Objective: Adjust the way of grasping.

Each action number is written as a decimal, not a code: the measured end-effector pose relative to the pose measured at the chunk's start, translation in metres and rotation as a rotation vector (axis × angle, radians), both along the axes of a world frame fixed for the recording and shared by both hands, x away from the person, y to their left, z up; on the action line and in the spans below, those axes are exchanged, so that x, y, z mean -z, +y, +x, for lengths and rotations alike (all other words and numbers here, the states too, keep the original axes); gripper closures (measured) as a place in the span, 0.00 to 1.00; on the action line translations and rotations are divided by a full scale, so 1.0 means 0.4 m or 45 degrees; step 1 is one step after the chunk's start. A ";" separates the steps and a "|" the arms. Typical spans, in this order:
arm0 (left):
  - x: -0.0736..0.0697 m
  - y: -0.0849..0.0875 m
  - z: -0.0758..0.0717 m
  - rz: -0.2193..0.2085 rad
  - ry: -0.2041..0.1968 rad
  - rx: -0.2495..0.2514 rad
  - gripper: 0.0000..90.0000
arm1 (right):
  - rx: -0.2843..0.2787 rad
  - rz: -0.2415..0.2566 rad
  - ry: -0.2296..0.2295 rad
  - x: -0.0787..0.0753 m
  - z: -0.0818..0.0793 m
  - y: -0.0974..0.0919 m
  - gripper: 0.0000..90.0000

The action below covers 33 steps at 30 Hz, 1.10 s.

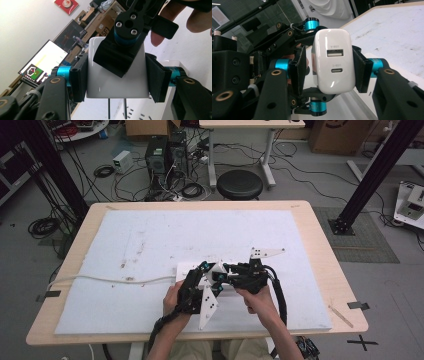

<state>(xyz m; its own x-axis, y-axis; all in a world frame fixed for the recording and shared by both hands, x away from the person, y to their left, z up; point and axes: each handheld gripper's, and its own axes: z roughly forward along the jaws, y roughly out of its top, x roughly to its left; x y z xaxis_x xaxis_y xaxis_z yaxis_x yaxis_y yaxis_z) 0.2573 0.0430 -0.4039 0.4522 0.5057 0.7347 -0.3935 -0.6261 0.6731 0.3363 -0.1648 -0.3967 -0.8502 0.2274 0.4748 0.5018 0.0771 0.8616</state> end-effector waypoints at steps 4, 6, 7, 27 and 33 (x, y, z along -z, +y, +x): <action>0.000 0.001 -0.002 -0.001 -0.010 0.016 0.47 | -0.010 -0.004 -0.005 0.000 0.000 0.000 0.63; 0.000 0.001 -0.002 -0.006 -0.015 0.028 0.47 | -0.011 -0.010 -0.008 -0.001 0.000 -0.001 0.64; -0.001 0.002 -0.003 -0.004 -0.014 0.030 0.47 | -0.014 -0.010 -0.007 -0.001 0.000 -0.001 0.65; -0.004 0.005 -0.001 0.015 0.010 0.065 0.47 | -0.022 -0.047 -0.024 0.001 -0.003 0.005 0.70; -0.005 0.006 0.001 0.009 0.027 0.069 0.47 | -0.022 -0.044 -0.014 0.003 -0.001 0.006 0.70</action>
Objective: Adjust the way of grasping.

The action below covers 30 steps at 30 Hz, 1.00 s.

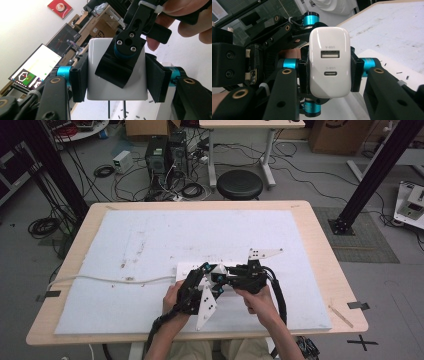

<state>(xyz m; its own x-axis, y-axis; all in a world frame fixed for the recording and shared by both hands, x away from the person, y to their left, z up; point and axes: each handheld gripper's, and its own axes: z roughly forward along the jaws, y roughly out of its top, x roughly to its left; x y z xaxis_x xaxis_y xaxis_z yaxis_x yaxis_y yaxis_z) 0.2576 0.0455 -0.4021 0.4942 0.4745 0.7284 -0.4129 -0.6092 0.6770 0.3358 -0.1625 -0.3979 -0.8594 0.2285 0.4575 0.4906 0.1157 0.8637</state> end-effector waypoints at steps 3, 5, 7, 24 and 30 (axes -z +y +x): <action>0.000 0.000 0.001 0.002 0.001 -0.001 0.47 | 0.005 0.000 0.005 0.000 0.000 0.000 0.70; 0.001 0.000 0.002 -0.005 0.008 0.001 0.47 | 0.007 -0.007 0.007 0.001 0.000 0.000 0.70; 0.002 0.000 0.002 -0.007 0.012 0.003 0.47 | 0.006 -0.009 0.013 0.000 0.000 0.000 0.70; 0.001 0.017 0.016 -0.063 0.145 0.048 0.22 | 0.036 -0.005 0.021 0.010 0.000 -0.011 0.70; -0.006 0.034 0.016 -0.111 0.201 0.090 0.22 | 0.080 0.001 0.003 0.010 0.002 -0.027 0.70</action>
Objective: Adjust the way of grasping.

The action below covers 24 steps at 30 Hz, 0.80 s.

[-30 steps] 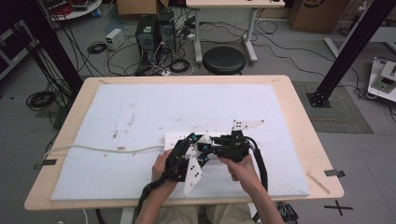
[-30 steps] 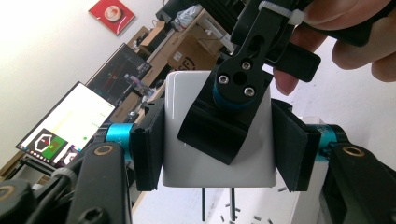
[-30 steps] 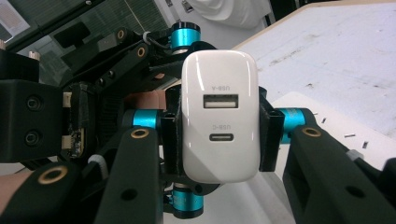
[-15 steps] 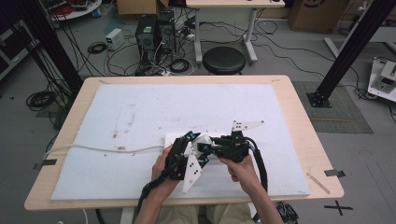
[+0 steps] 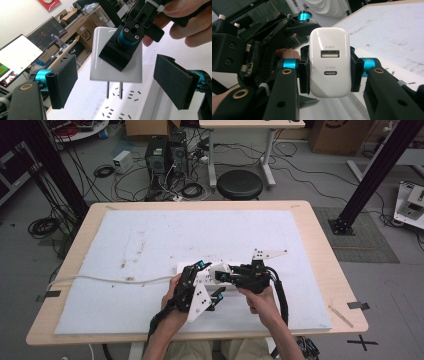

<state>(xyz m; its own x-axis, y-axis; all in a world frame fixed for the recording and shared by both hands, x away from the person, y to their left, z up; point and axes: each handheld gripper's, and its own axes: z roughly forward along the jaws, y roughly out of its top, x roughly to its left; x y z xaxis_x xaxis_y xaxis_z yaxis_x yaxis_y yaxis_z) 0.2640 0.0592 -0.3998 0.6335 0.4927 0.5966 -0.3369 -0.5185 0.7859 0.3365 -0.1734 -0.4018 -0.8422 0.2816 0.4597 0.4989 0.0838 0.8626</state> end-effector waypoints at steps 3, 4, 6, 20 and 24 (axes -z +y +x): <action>-0.001 0.006 0.000 -0.011 0.009 0.008 0.22 | 0.024 0.000 0.003 0.001 0.000 -0.006 0.70; -0.002 0.015 0.000 -0.026 0.032 0.027 0.22 | 0.044 0.002 0.001 0.002 0.001 -0.015 0.70; -0.003 0.024 -0.001 -0.050 0.065 0.042 0.22 | 0.066 0.002 -0.021 0.004 0.003 -0.023 0.70; -0.001 0.149 0.006 -0.352 0.280 -0.047 0.22 | 0.153 -0.043 -0.093 0.003 -0.004 -0.058 0.70; -0.002 0.189 0.008 -0.390 0.291 -0.100 0.22 | 0.155 -0.048 -0.104 0.004 -0.004 -0.063 0.70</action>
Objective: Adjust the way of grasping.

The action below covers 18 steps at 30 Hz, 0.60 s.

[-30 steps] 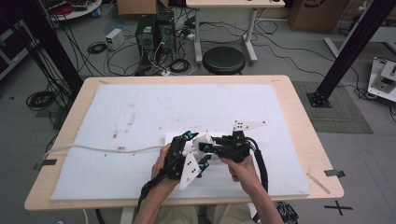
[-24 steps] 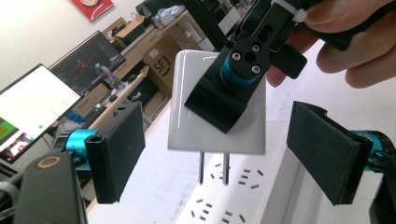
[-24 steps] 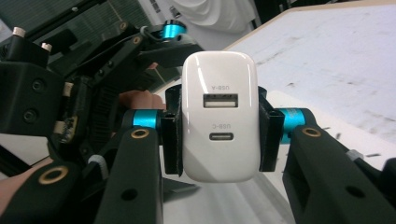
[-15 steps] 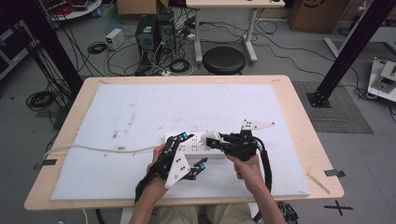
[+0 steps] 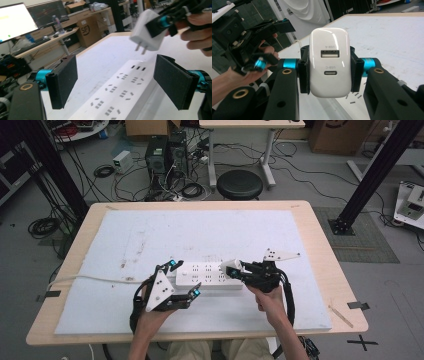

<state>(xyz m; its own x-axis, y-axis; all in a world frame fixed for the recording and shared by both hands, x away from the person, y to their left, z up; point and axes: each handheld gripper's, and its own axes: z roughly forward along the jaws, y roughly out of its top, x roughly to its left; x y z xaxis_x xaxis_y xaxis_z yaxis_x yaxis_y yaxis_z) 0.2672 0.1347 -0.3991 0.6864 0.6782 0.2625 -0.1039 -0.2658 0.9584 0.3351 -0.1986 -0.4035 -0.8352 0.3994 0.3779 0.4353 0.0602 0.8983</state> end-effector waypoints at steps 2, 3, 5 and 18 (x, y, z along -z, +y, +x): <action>-0.001 0.014 0.000 -0.021 0.009 -0.021 0.22 | 0.003 0.000 0.006 0.000 0.000 -0.001 0.70; -0.002 0.050 -0.003 -0.049 0.019 -0.076 0.22 | 0.008 -0.019 0.004 0.000 0.000 -0.005 0.70; -0.002 0.062 -0.004 -0.053 0.026 -0.094 0.22 | 0.011 -0.021 0.002 0.000 -0.003 -0.008 0.70; 0.026 0.210 -0.019 -0.177 0.169 -0.350 0.22 | 0.052 -0.024 -0.025 0.003 -0.011 -0.040 0.70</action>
<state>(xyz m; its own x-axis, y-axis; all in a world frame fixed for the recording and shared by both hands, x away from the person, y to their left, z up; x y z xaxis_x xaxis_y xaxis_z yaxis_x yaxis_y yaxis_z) 0.2596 0.2187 -0.4094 0.4947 0.8658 0.0750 0.0819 -0.1323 0.9878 0.3308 -0.2147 -0.4046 -0.8253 0.4403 0.3535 0.4198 0.0598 0.9057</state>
